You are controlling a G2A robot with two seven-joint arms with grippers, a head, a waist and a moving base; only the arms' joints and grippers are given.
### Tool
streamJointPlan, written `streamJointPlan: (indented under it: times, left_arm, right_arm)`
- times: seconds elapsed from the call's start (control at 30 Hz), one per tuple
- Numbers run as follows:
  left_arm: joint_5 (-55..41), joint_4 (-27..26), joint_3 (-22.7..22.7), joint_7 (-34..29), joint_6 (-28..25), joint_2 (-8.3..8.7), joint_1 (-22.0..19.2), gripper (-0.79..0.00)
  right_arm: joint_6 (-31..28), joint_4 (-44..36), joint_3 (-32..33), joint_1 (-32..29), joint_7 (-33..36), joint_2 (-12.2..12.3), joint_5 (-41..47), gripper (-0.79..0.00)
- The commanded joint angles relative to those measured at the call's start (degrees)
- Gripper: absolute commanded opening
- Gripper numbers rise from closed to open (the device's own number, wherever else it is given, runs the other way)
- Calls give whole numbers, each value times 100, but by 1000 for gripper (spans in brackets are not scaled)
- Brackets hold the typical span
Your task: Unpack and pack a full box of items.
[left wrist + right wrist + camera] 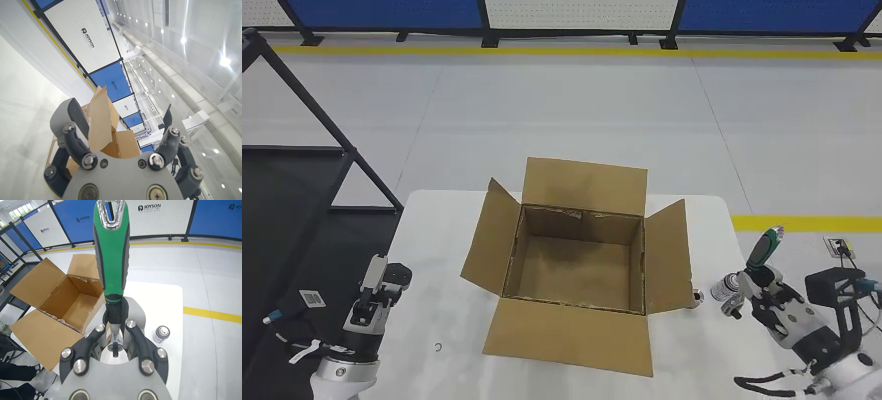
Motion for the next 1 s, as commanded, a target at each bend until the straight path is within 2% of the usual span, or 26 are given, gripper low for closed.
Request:
streamJointPlan:
  times: [0.0,0.33,0.7,0.97]
  left_arm:
    - [0,0,0,0,0,0,0,0]
    - [0,0,0,0,0,0,0,0]
    - [0,0,0,0,0,0,0,0]
    - [0,0,0,0,0,0,0,0]
  right_arm:
    - [44,182,6,102,309,29,3,-785]
    - [-59,912,-41,455,1845,209,-330,-785]
    - [-427,1382,-191,513,2321,348,-650,-785]
    - [-522,1683,-653,689,2680,435,-1239,-785]
